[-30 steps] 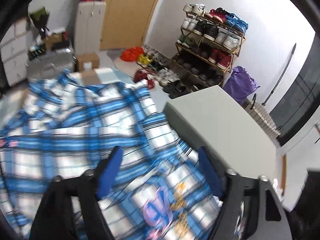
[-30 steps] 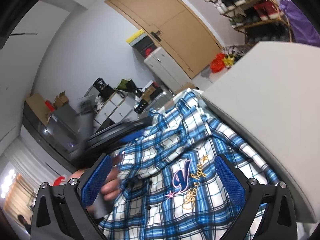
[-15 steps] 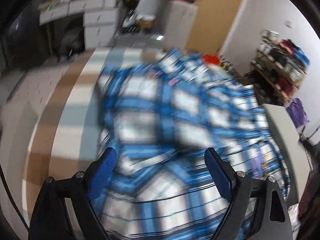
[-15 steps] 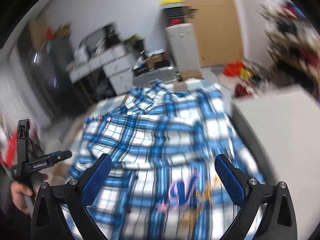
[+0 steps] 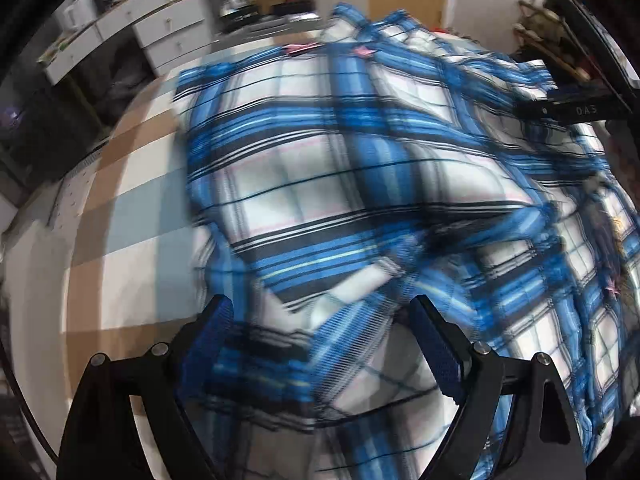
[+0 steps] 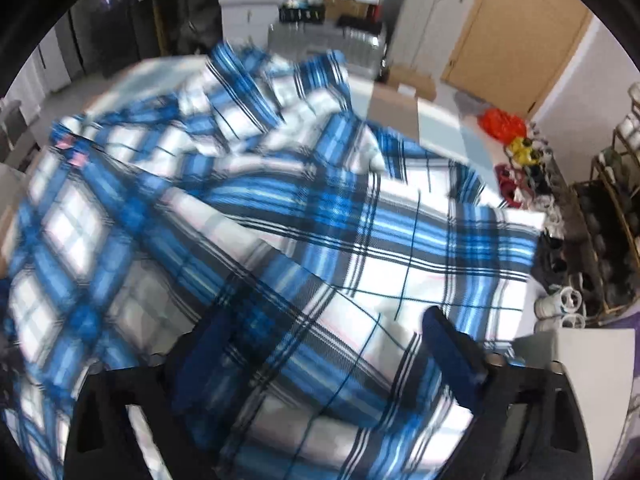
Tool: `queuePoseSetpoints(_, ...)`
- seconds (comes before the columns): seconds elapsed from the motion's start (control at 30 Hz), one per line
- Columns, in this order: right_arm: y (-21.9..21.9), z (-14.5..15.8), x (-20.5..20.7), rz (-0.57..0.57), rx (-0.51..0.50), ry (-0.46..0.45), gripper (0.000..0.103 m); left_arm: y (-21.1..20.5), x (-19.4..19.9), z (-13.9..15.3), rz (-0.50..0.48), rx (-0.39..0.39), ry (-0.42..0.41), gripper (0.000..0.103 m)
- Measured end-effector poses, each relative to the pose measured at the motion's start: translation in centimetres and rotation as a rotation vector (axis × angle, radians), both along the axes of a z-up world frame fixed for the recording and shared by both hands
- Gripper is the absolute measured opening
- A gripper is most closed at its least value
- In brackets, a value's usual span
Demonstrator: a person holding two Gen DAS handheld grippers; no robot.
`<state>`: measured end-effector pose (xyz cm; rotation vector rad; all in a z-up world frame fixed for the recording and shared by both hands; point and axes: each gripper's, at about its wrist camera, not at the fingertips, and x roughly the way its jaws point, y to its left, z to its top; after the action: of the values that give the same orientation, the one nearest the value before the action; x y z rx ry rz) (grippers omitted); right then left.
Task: Fold large clothes
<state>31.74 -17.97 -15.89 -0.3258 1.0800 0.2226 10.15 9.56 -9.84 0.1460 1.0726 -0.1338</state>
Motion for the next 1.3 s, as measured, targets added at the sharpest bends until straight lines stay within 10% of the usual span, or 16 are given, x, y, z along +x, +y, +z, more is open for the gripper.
queuePoseSetpoints(0.07,-0.7,-0.8,0.6,0.000,0.036,0.034,0.057,0.3,0.3,-0.2,0.045,0.009,-0.008,0.087)
queuePoseSetpoints(0.17,-1.8,-0.3,0.7,-0.024,0.059,-0.016,0.000,2.0,1.2,-1.1,0.117,-0.037,0.014,0.087)
queuePoseSetpoints(0.43,-5.4,1.0,1.1,-0.179,0.007,-0.148,0.000,2.6,1.9,-2.3,0.197,-0.045,0.005,0.087)
queuePoseSetpoints(0.57,-6.6,2.3,1.1,-0.171,0.128,-0.152,0.006,2.7,2.3,-2.2,0.214,0.013,-0.007,0.087)
queuePoseSetpoints(0.73,-5.6,3.8,-3.2,-0.060,0.259,-0.143,0.075,4.2,2.3,-2.7,0.222,0.013,0.003,0.087)
queuePoseSetpoints(0.97,-3.0,-0.6,-5.9,-0.019,0.163,0.002,0.075,6.7,0.8,0.4,0.261,-0.090,-0.059,0.087)
queuePoseSetpoints(1.13,-2.4,-1.1,-6.0,-0.039,0.090,0.031,0.075,8.3,-1.2,4.2,0.199,-0.304,-0.163,0.087)
queuePoseSetpoints(1.23,-1.5,2.5,-6.5,-0.056,0.083,-0.087,0.076,6.2,-1.1,4.6,0.132,-0.410,-0.183,0.087)
queuePoseSetpoints(1.3,-0.7,4.4,-6.8,-0.041,0.128,-0.147,0.096,5.5,-1.0,4.6,0.104,-0.414,-0.197,0.087)
